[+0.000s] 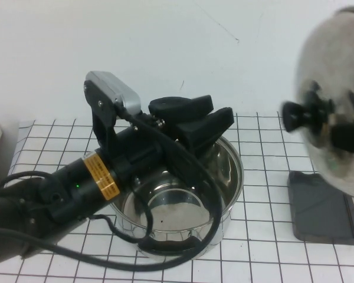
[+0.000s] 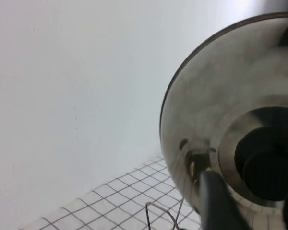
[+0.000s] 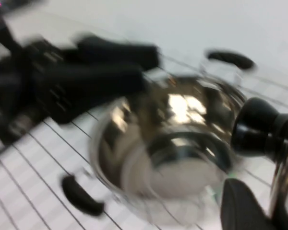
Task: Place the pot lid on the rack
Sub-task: Place the pot lid on the pot rack
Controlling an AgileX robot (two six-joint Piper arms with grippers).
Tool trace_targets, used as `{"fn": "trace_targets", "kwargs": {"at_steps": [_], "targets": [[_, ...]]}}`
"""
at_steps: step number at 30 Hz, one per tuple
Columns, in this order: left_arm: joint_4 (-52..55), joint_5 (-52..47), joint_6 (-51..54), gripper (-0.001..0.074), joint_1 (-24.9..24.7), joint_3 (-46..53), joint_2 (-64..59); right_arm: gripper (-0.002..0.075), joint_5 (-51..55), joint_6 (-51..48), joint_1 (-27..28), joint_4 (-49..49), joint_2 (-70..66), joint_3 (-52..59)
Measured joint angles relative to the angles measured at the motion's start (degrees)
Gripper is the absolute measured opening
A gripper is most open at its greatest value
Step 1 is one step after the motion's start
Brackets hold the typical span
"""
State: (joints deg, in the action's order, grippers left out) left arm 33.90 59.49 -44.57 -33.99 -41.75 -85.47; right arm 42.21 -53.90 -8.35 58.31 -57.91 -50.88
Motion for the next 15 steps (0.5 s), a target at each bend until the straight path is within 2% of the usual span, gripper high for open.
{"fn": "trace_targets", "kwargs": {"at_steps": [4,6,9,15], "targets": [[8.0,-1.8,-1.9,0.0106,1.5,0.0,2.2,0.0125,0.0,12.4,0.0,-16.2,2.8,0.0],[11.7,-1.8,-2.7,0.0045,1.6,0.0,2.6,0.0125,-1.1,16.6,0.0,-22.4,2.7,0.0],[16.3,-1.8,-4.4,0.0014,1.6,0.0,2.7,0.0125,-4.9,19.6,0.0,-27.3,1.3,0.2],[23.3,-1.8,-8.3,0.0002,1.6,0.0,2.7,0.0125,-8.9,20.6,0.0,-28.2,-4.4,0.2]]}}
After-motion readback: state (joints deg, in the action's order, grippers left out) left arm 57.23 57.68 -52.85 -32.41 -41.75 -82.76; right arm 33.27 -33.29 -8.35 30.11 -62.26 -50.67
